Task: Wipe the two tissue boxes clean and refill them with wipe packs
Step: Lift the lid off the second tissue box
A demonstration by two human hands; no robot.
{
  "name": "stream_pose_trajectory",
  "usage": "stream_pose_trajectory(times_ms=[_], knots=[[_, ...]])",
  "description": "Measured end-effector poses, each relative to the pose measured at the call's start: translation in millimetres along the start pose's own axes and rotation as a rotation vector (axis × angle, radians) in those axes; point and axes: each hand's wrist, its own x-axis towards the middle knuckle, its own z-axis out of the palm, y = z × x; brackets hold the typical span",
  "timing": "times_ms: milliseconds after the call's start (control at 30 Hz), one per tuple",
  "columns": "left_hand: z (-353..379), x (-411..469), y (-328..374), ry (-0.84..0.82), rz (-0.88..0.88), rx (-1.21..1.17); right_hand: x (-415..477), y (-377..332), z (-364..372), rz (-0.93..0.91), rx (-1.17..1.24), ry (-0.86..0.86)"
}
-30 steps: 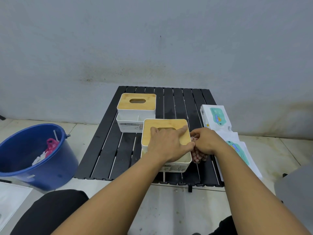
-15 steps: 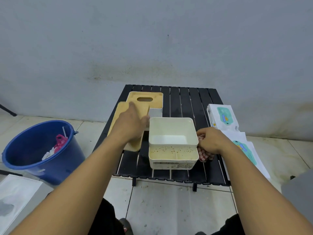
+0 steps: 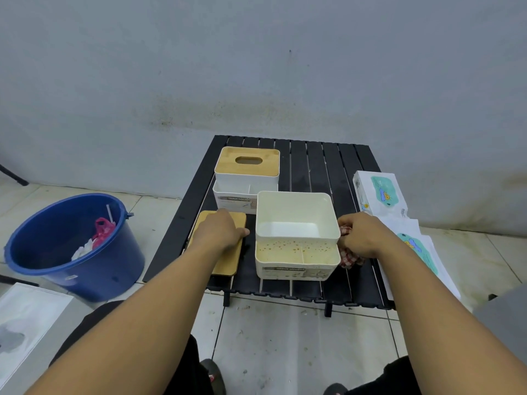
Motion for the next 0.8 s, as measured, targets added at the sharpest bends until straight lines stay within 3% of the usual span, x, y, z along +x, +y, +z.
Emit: stream_pose_trajectory(times_ms=[200,400,600,800], knots=[[0,2,-5,0.007,0.005,0.055,0,1,-1,0.006,-0.011,-0.008],[-14,-10,20,0.373,0.233,-0.006,4,0,-7,0.016,-0.101,-0.095],[-1,1,18,0.192,0.355,0.276,4,-4,-4,0.018,-0.114,-0.101],[6,10,22,0.202,0.377,0.397,5,-3,-4,0.023,-0.097,-0.106]])
